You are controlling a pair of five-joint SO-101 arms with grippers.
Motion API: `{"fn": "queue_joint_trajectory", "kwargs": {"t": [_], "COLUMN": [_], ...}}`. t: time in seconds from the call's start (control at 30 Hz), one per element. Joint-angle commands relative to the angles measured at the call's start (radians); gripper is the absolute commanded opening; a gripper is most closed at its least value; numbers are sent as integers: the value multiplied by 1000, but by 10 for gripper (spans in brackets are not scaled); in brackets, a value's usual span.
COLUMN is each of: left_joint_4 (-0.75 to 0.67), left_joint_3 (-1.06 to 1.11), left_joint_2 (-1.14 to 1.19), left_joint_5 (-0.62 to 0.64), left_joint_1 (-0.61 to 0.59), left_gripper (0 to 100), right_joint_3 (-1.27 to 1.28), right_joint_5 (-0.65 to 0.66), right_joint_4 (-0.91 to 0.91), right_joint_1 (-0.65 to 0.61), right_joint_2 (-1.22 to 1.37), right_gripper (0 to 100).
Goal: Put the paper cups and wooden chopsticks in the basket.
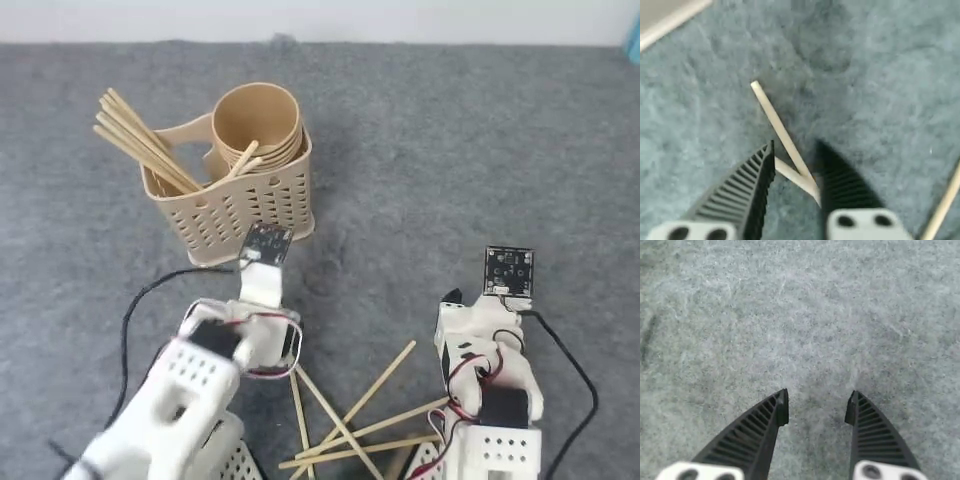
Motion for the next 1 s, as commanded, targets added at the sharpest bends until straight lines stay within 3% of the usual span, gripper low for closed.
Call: {"fn": "queue_joint_trajectory", "kwargs": {"t": [0.0,0.3,0.5,0.83,0.97], "left_joint_4": [-34,34,12,-21,-18], "left_joint_3": [-162,-332,-289,-157,-120], "left_joint_2": [327,608,528,201,158], "left_joint_5": [15,9,6,12,44], "left_joint_1": [2,2,2,3,3], "left_gripper": [13,17,16,27,167], "right_joint_3": [23,23,23,23,23], "right_joint_5": [14,14,14,14,14], "right_joint_4": [-1,-1,-1,-1,-1], "right_joint_1": [10,15,15,15,15], "right_joint_2": [-18,-18,-18,-18,-18], "right_gripper": [199,199,199,199,199]}}
